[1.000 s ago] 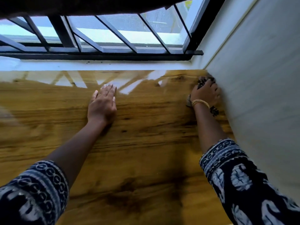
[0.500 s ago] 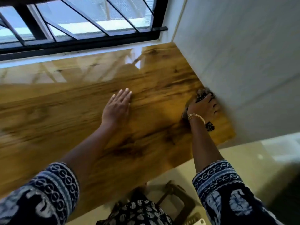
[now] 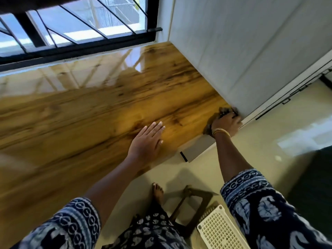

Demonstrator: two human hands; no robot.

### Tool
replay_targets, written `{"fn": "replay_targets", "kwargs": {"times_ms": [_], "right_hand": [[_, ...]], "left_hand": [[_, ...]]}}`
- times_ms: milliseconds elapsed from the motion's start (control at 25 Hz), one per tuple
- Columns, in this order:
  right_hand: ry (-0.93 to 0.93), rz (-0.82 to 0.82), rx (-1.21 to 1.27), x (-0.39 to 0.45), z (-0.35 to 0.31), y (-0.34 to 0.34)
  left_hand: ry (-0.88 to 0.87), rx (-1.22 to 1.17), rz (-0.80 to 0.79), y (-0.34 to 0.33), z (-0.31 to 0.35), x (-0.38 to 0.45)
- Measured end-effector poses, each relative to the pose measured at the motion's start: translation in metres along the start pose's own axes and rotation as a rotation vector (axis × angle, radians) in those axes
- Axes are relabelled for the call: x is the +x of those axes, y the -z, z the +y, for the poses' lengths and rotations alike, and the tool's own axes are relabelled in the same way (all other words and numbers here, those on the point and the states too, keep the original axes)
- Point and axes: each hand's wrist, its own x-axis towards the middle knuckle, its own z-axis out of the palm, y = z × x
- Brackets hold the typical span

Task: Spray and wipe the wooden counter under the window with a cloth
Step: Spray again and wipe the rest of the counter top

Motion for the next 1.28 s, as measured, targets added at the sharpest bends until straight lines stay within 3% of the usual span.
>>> {"fn": "replay_targets", "kwargs": {"times_ms": [240, 480, 560, 640, 720, 800, 920, 1040, 1120, 1200, 1240, 1280], "right_hand": [[-0.109, -0.244, 0.341, -0.033, 0.022, 0.017], [-0.105, -0.788, 0.686, -0.086, 0.034, 0.047], [-0.034, -0.962, 0.820, -0.109, 0.035, 0.061], [0.002, -1.172, 1.005, -0.130, 0.037, 0.074], [0.000, -1.272, 1.068, -0.150, 0.038, 0.085], [0.042, -1.260, 1.010, -0.162, 0.041, 0.088], [0.082, -1.279, 1.008, -0.181, 0.047, 0.101], [0.063, -1.289, 0.940, -0.205, 0.059, 0.114], [0.064, -1.205, 0.799, -0.222, 0.067, 0.119], [0.208, -1.165, 0.695, -0.240, 0.077, 0.123], [0.300, -1.200, 0.679, -0.248, 0.080, 0.123], [0.402, -1.238, 0.651, -0.254, 0.081, 0.120]], "left_hand": [[-0.251, -0.054, -0.027, -0.001, 0.010, -0.040], [-0.099, -0.475, 0.146, 0.012, 0.041, -0.057], [0.004, -0.624, 0.136, 0.019, 0.059, -0.061], [0.290, -0.979, -0.018, 0.032, 0.076, -0.064], [0.578, -1.439, -0.208, 0.046, 0.083, -0.071], [0.640, -1.669, -0.317, 0.056, 0.081, -0.083], [0.559, -1.447, -0.246, 0.061, 0.079, -0.113], [0.465, -1.156, -0.022, 0.063, 0.087, -0.143], [0.368, -0.813, 0.149, 0.063, 0.092, -0.159], [0.360, -0.618, 0.239, 0.063, 0.102, -0.179], [0.415, -0.718, 0.249, 0.065, 0.105, -0.187], [0.519, -0.980, 0.247, 0.070, 0.106, -0.195]]}}
